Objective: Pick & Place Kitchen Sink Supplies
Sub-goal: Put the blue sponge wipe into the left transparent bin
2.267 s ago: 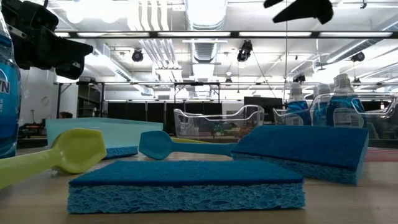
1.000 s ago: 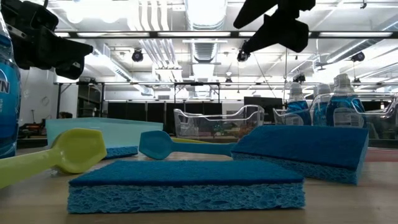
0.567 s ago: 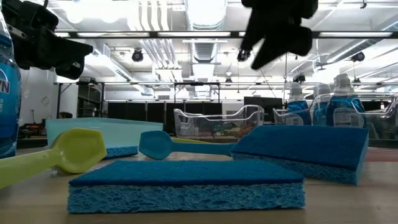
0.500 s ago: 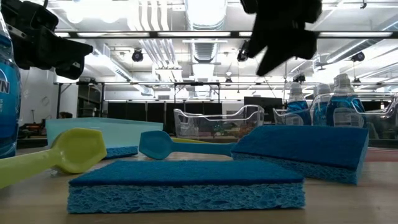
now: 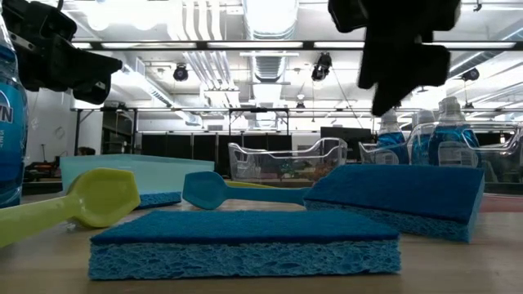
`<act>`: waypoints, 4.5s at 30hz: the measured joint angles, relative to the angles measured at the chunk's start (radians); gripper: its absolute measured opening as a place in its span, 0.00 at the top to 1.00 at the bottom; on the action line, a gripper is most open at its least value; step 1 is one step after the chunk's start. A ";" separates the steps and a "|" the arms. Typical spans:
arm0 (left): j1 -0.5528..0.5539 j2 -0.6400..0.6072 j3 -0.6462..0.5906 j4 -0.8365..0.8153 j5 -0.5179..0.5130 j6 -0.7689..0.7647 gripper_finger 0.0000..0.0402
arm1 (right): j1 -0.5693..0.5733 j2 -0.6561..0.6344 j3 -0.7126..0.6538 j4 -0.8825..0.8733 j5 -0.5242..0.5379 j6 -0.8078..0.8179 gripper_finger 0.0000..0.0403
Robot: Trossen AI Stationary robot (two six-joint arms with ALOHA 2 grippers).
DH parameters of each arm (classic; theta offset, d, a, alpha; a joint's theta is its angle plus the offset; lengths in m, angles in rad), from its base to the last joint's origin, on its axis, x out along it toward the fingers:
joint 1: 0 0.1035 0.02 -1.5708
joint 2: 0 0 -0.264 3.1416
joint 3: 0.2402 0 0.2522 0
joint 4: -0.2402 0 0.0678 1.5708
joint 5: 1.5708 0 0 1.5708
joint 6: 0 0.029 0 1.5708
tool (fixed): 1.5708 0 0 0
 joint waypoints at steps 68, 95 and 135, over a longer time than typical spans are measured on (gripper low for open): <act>0.000 0.004 0.000 0.000 0.000 0.000 1.00 | 0.011 0.160 0.085 -0.002 -0.031 -0.066 0.98; 0.000 0.004 0.000 0.000 0.000 0.000 1.00 | -0.093 0.159 0.344 -0.345 0.147 -0.323 0.98; 0.000 0.003 0.000 0.000 0.000 0.000 1.00 | -0.461 0.158 0.522 -0.445 0.206 -0.749 0.98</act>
